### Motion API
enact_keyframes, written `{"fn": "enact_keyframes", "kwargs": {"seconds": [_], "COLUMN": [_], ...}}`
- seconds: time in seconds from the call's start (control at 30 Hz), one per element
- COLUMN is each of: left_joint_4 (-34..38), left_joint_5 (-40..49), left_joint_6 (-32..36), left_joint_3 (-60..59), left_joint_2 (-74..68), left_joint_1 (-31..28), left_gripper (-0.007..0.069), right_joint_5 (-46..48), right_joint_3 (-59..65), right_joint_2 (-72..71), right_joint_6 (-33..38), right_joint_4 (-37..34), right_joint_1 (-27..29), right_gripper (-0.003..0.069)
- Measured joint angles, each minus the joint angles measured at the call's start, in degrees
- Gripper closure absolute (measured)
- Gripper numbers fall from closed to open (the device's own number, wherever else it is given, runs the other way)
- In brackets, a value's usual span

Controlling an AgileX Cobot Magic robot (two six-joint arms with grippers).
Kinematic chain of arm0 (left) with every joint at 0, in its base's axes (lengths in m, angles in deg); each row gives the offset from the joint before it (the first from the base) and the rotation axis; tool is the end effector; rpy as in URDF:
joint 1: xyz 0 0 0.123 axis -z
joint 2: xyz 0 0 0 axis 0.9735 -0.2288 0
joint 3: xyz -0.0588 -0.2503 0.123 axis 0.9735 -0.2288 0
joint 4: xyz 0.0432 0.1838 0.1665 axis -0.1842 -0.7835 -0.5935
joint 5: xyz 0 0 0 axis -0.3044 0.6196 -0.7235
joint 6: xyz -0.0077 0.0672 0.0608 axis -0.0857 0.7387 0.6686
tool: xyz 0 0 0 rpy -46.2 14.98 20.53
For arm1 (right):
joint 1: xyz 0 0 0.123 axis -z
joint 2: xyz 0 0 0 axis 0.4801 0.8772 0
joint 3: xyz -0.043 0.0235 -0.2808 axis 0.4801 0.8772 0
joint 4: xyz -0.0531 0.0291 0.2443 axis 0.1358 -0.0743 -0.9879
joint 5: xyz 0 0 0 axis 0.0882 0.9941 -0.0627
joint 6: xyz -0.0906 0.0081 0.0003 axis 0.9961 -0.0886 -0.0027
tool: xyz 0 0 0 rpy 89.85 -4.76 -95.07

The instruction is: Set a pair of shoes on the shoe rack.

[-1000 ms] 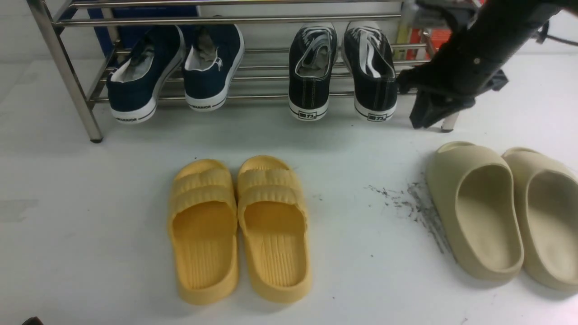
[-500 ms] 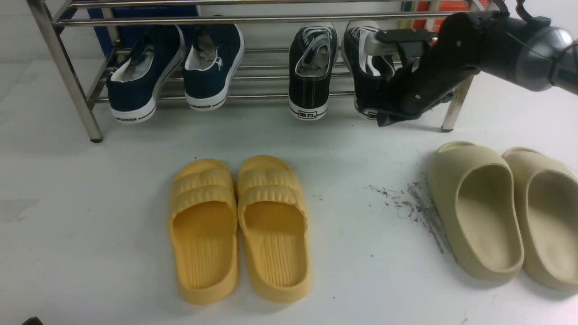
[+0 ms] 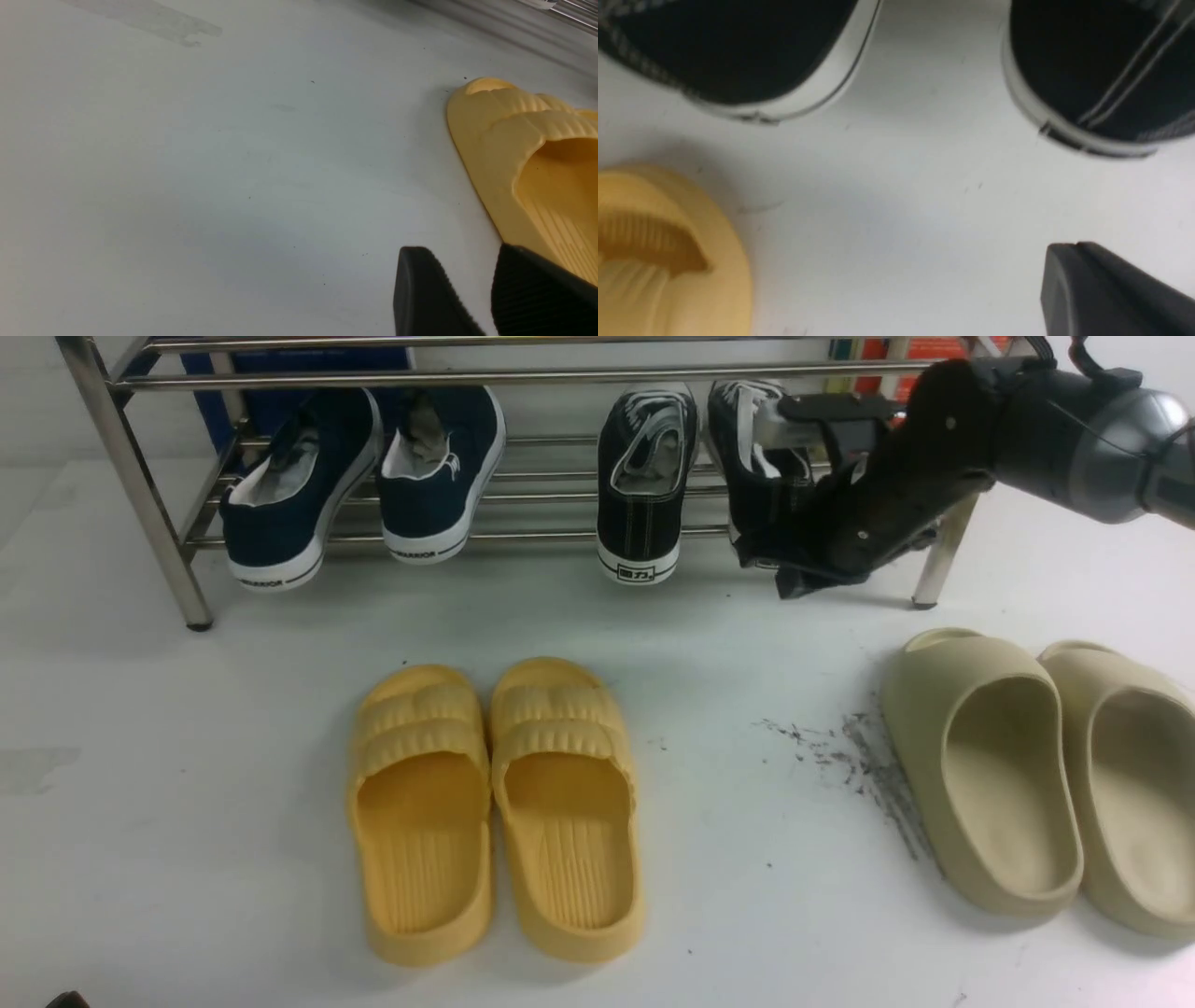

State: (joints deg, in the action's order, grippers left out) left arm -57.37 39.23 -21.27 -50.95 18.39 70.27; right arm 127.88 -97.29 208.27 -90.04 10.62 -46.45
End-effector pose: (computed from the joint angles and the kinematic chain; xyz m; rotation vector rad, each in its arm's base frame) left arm 0.0520 0.0018 0.1677 -0.4138 1.8610 -0.2076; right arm 0.4469 0.1590 0.2405 -0.2286 2.5941 0.3954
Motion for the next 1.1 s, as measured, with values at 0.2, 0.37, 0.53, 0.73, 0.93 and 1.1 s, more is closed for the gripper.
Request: {"fn": "enact_keyframes", "kwargs": {"seconds": [0.2, 0.37, 0.53, 0.73, 0.93, 1.1], "left_joint_4": [0.0, 0.0, 0.0, 0.0, 0.0, 0.0], "left_joint_5": [0.0, 0.0, 0.0, 0.0, 0.0, 0.0], "left_joint_6": [0.0, 0.0, 0.0, 0.0, 0.0, 0.0], "left_joint_3": [0.0, 0.0, 0.0, 0.0, 0.0, 0.0], "left_joint_2": [0.0, 0.0, 0.0, 0.0, 0.0, 0.0], "left_joint_1": [0.0, 0.0, 0.0, 0.0, 0.0, 0.0], "left_gripper": [0.0387, 0.0387, 0.0387, 0.0387, 0.0387, 0.0387], "right_joint_5": [7.7, -0.8, -4.3, 5.9, 17.3, 15.9], "right_joint_3": [0.0, 0.0, 0.0, 0.0, 7.4, 20.3], "right_joint_2": [-2.8, -1.5, 0.6, -1.3, -14.4, -29.7], "right_joint_6": [4.4, 7.3, 7.3, 7.3, 5.9, 1.6], "right_joint_4": [-8.1, -9.9, -9.4, -7.2, 0.4, 4.8], "right_joint_1": [-2.4, -8.3, -10.2, -10.2, -10.2, -10.2], "right_gripper": [0.0642, 0.0642, 0.064, 0.0639, 0.0637, 0.0637]}}
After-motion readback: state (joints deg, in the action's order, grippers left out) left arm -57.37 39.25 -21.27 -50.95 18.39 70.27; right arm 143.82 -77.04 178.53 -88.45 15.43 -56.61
